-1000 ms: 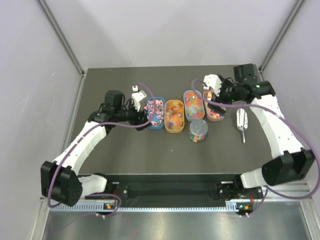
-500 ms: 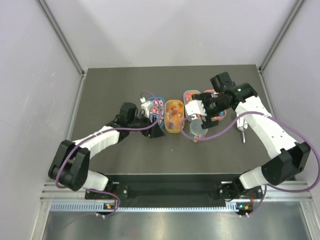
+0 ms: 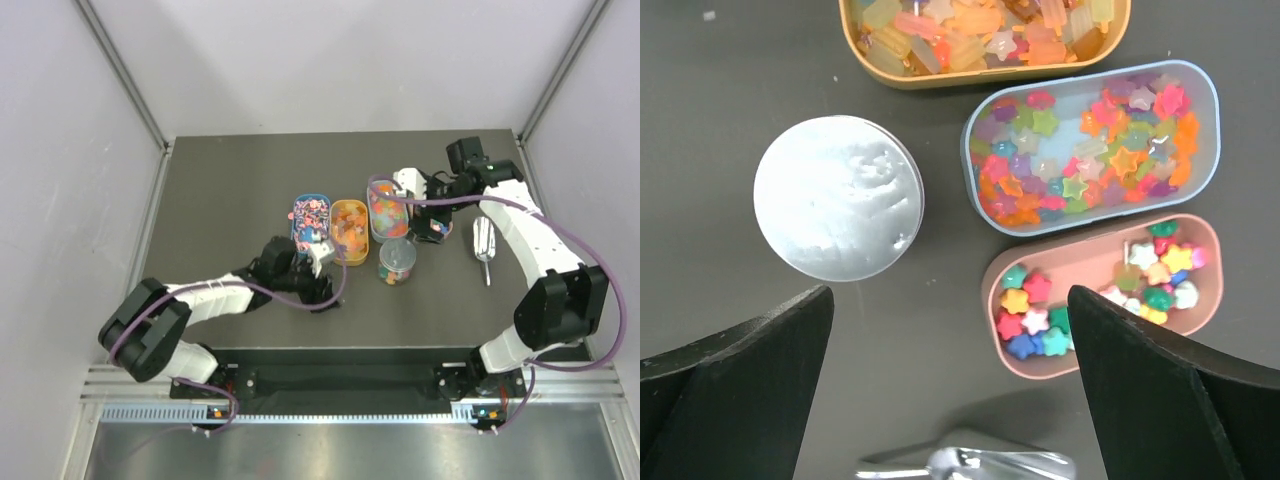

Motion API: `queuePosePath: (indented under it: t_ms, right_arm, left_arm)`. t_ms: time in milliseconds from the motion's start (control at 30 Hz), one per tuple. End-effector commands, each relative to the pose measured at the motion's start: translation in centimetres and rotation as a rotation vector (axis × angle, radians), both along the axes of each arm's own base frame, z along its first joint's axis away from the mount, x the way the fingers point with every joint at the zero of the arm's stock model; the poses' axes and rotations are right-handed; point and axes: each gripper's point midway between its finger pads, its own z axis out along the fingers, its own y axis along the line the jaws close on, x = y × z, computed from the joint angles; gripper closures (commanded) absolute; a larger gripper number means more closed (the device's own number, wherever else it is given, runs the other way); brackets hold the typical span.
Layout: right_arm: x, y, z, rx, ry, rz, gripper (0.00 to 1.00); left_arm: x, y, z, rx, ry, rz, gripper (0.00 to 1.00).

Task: Pack the candies
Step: Screw the bottle lid onto the packing bottle.

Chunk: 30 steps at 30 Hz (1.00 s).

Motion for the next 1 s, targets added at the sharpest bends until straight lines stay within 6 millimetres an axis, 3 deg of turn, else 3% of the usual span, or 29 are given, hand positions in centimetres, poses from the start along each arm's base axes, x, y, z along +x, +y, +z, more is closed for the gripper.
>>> queuePosePath:
  t_ms: [0, 167, 300, 400, 467, 533, 700, 767, 833, 967]
  right_arm:
    - [-0.3, 1.0, 1.1, 0.145, 0.067, -0.082, 0.00]
    - [0.0, 0.1, 1.7, 0.188, 0.094, -0.165, 0.00]
    - [0.0, -0.8, 0.3, 0.186, 0.129, -0.228, 0.00]
    - [1.1, -1.7, -0.8, 0.215, 0.183, -0.288, 0.00]
    - [2.3, -3.2, -2.9, 0.201, 0.254, -0.362, 0.00]
    - [3.8, -4.8, -3.6, 0.194, 0.252, -0.412, 0.00]
    - [7.3, -7.7, -6.5, 0.098, 0.145, -0.550, 0.00]
    - [8.3, -8.5, -7.9, 0.057, 0.135, -0.580, 0.00]
    - [9.3, -8.6, -8.4, 0.057, 0.126, -0.599, 0.00]
    - [10.9, -8.9, -9.9, 0.009, 0.083, -0.607, 0.00]
  left_arm:
    - [0.3, -0.1, -1.3, -0.006, -0.239, -0.029, 0.31]
    - [0.9, -0.6, -2.8, -0.009, -0.355, -0.027, 0.30]
    - [1.5, -2.2, -3.5, -0.015, -0.397, -0.053, 0.30]
    - [1.3, -3.5, -4.2, 0.005, -0.388, -0.078, 0.29]
    - [0.6, -4.6, -4.7, 0.016, -0.383, -0.104, 0.29]
    - [0.2, -5.0, -5.9, 0.029, -0.374, -0.105, 0.29]
    - [-0.2, -6.7, -8.1, 0.069, -0.290, -0.080, 0.29]
    - [0.0, -7.3, -8.9, 0.090, -0.259, -0.088, 0.30]
    - [-0.1, -7.4, -10.9, 0.145, -0.195, -0.098, 0.31]
    - [0.4, -8.7, -11.5, 0.128, -0.192, -0.095, 0.28]
